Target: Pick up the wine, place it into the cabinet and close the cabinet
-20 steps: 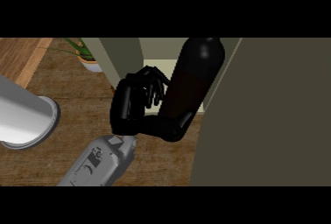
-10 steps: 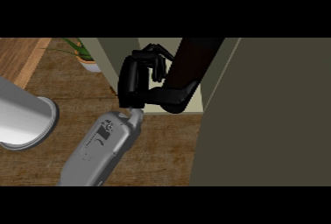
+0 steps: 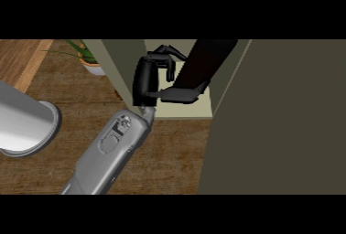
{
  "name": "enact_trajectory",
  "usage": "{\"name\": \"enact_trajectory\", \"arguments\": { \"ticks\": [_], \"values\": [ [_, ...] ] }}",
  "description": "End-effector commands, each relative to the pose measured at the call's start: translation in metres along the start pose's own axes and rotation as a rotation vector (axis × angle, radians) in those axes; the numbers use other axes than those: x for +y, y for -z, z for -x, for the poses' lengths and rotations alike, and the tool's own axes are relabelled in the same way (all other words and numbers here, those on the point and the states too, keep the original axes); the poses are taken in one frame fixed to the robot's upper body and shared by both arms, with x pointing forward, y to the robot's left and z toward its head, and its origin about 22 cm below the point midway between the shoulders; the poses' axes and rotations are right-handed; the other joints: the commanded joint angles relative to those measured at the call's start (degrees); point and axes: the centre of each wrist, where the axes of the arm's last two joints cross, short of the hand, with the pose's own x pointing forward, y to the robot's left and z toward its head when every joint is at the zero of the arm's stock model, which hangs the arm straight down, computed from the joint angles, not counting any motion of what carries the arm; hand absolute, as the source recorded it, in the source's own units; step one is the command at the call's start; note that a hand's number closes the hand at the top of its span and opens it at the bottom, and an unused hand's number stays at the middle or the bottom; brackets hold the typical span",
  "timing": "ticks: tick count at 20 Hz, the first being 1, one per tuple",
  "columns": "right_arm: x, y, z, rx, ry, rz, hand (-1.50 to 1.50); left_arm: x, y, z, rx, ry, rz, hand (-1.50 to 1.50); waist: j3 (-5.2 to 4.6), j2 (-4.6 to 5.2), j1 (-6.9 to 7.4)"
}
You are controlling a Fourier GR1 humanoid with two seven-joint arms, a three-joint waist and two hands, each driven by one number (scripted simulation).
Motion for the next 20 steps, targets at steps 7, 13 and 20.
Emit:
{"name": "enact_trajectory", "arguments": {
  "ticks": [7, 13, 20],
  "values": [
    [0.005, -0.017, -0.003, -0.001, 0.054, -0.071, -1.50, 0.009, -0.005, 0.048, 0.009, 0.029, -0.016, 1.50, -0.02, 0.14, -0.32],
    [0.001, -0.024, -0.005, -0.001, 0.026, -0.093, -1.50, 0.011, -0.017, 0.073, 0.071, 0.029, -0.039, 1.50, -0.03, 0.20, -1.04],
    [-0.007, -0.022, 0.007, -0.021, 0.062, -0.069, -1.50, 0.003, -0.021, 0.086, 0.083, 0.147, -0.008, 1.50, 0.03, 0.23, -0.96]
  ]
}}
